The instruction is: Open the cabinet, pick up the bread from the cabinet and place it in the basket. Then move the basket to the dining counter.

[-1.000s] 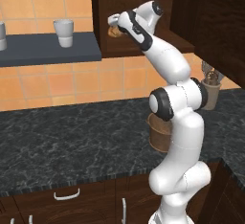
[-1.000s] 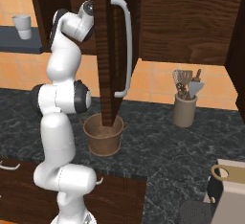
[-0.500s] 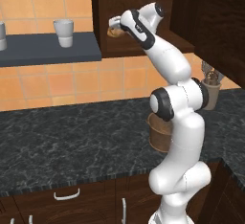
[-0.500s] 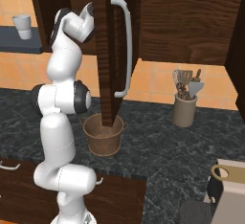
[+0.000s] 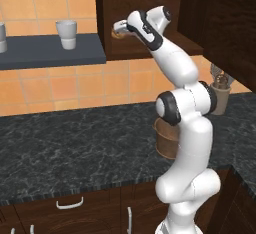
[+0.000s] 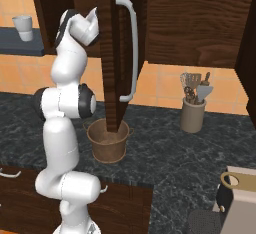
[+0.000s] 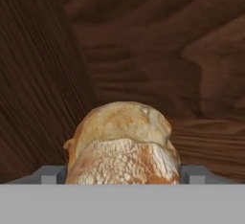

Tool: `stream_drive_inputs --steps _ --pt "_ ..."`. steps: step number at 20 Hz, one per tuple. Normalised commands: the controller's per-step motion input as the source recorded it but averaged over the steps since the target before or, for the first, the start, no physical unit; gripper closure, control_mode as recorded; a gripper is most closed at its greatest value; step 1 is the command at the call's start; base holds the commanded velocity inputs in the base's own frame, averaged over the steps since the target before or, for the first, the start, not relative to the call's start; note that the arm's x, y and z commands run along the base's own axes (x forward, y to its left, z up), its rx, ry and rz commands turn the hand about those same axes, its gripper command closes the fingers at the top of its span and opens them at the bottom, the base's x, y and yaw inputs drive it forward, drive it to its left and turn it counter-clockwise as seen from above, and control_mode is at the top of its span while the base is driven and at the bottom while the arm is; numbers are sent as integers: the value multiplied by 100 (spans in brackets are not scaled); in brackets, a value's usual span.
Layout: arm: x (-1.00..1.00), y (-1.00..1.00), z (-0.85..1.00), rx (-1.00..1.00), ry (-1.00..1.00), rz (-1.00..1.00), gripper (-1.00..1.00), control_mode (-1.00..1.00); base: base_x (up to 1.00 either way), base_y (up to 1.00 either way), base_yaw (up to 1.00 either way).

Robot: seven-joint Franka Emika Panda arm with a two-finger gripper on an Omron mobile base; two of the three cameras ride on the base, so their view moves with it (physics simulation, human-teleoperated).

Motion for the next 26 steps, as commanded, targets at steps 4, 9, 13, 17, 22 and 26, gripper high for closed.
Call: stream_drive_inputs --steps 4,9,13,17,22,26 --pt "33 3 1 0 0 5 100 -100 0 0 0" --pt "-84 -9 10 0 0 8 100 -100 0 0 0" --pt "-100 -4 3 0 -12 8 100 -100 0 0 0" --pt "-100 -20 0 -2 -20 1 100 -100 0 0 0" --pt "-100 -10 7 0 -20 0 100 -100 0 0 0" --pt "-100 -16 46 0 -5 0 100 -100 0 0 0"
